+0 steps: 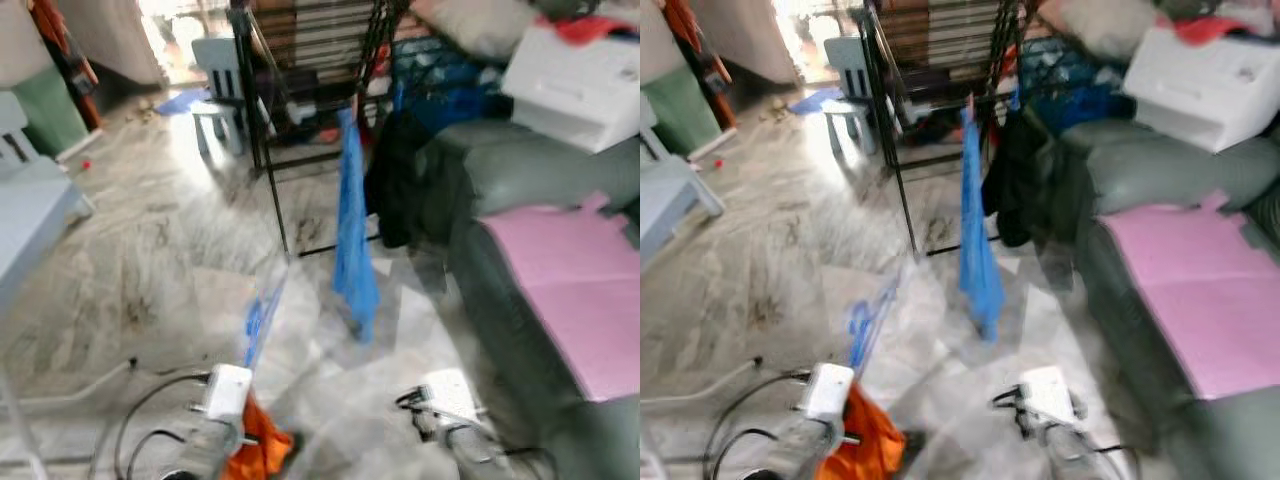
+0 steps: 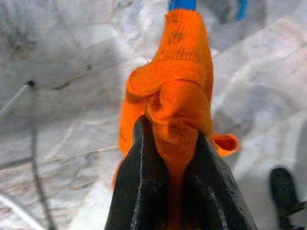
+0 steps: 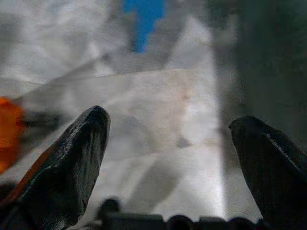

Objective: Hang hanger

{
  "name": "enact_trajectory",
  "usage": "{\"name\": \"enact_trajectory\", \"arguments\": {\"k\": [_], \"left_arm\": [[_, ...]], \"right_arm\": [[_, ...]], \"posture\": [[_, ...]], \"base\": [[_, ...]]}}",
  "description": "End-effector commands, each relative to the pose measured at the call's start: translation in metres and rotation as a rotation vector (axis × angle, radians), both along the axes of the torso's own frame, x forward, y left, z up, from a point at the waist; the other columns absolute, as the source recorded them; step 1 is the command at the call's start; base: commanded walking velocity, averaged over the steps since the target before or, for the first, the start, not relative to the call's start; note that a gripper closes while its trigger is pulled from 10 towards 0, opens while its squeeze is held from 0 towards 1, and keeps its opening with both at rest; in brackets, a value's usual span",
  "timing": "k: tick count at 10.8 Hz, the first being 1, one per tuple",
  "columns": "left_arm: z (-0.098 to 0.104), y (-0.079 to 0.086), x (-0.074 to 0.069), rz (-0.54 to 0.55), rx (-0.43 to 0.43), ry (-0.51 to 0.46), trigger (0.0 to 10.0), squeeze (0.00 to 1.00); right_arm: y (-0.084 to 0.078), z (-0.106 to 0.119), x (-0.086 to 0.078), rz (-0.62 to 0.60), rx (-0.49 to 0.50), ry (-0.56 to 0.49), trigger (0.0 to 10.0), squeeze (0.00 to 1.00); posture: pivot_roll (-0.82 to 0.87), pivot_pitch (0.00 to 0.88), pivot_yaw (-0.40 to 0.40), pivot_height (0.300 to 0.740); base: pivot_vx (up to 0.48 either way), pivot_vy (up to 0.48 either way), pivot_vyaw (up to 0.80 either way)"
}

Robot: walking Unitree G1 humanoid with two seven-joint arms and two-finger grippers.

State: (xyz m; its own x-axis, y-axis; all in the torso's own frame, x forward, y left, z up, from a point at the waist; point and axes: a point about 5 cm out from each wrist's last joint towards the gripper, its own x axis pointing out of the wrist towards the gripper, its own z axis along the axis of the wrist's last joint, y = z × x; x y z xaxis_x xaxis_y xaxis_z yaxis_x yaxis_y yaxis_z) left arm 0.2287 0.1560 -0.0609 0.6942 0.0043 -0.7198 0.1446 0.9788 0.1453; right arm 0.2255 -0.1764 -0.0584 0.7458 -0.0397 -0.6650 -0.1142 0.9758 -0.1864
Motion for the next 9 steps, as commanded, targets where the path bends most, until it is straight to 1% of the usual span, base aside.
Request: {"name": "enact_trajectory", "arguments": {"k": [1, 2, 3, 6, 7, 8, 9], "left_arm": [[0.003, 0.015, 0.004, 0.056, 0.031, -0.017, 10.0, 0.0], [0.003, 0.018, 0.003, 0.101, 0.014, -0.006, 10.0, 0.0], [0.003, 0.021, 0.003, 0.12, 0.009, -0.005, 10.0, 0.0], [0.002, 0.024, 0.002, 0.149, 0.01, -0.003, 10.0, 0.0], [0.008, 0.028, 0.008, 0.177, 0.002, -0.037, 10.0, 0.0], [0.015, 0.03, 0.018, 0.209, -0.022, -0.082, 10.0, 0.0], [0.037, 0.023, 0.046, 0.216, -0.083, -0.19, 10.0, 0.0]], "right_arm": [[0.012, 0.001, 0.003, 0.02, 0.022, -0.005, 10.0, 0.0], [0.011, 0.001, 0.002, 0.019, 0.021, -0.004, 10.0, 0.0], [0.009, 0.0, 0.002, 0.021, 0.019, -0.001, 10.0, 0.0], [0.006, 0.001, 0.003, 0.024, 0.009, 0.006, 10.0, 0.0], [0.002, 0.003, 0.005, 0.007, 0.012, -0.005, 10.0, 0.0], [-0.003, 0.008, 0.011, -0.03, 0.018, -0.034, 10.0, 0.0], [-0.013, 0.024, 0.031, -0.105, 0.036, -0.12, 10.0, 0.0]], "posture": [[-0.08, 0.0, 0.058, 0.74], [-0.08, 0.0, 0.06, 0.74], [-0.08, 0.0, 0.062, 0.74], [-0.07, 0.0, 0.047, 0.74], [-0.06, 0.0, 0.041, 0.74], [-0.06, 0.0, 0.043, 0.74], [-0.06, 0.0, 0.05, 0.74]], "base": [[0.0, 0.0, 0.0], [0.0, 0.0, 0.0], [0.0, 0.0, 0.0], [0.0, 0.0, 0.0], [0.0, 0.0, 0.0], [0.0, 0.0, 0.0], [0.0, 0.0, 0.0]]}}
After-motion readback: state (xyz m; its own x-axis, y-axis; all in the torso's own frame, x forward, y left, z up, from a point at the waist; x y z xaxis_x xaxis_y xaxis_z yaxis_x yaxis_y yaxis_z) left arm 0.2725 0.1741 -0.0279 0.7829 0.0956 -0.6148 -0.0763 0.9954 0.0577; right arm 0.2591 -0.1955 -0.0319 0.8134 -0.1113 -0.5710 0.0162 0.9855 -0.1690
